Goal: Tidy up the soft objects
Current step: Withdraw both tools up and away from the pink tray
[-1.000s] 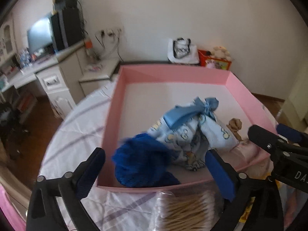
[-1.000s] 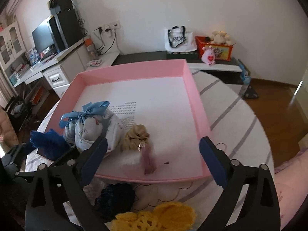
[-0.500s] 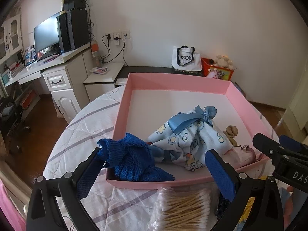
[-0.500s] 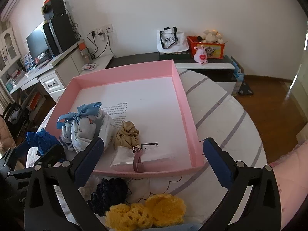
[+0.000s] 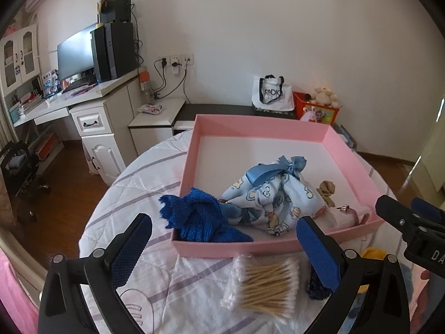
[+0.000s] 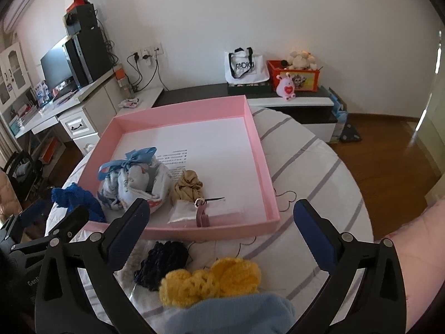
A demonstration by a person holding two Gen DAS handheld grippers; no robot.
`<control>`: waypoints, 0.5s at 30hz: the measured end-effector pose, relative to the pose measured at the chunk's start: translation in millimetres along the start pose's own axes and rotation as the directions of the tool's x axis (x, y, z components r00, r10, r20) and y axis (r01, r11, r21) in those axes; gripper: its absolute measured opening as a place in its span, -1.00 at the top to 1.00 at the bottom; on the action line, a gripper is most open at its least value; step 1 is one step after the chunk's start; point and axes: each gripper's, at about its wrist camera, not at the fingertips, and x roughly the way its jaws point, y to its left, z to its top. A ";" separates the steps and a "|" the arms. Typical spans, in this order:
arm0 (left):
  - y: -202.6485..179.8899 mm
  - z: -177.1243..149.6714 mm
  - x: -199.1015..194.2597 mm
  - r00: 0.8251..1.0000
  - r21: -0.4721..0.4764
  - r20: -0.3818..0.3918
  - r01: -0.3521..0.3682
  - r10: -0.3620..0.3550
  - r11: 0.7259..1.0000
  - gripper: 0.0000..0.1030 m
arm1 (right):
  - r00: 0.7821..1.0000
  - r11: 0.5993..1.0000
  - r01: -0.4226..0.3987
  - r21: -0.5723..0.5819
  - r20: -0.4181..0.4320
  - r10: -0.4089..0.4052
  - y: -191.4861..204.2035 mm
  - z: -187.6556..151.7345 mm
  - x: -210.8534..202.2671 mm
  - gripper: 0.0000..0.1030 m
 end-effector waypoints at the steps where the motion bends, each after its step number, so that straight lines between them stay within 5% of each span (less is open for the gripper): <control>1: 0.7 -1.6 -5.9 1.000 -0.001 0.006 -0.001 0.001 1.000 -1.00 | 1.000 1.000 0.000 -0.001 0.007 0.000 0.8 -1.3 -4.7 -1.00; 15: 4.3 -29.6 -87.3 0.996 -0.023 0.094 -0.001 0.004 1.000 -1.00 | 0.992 1.000 -0.002 -0.002 0.123 0.002 2.3 -27.8 -81.2 -1.00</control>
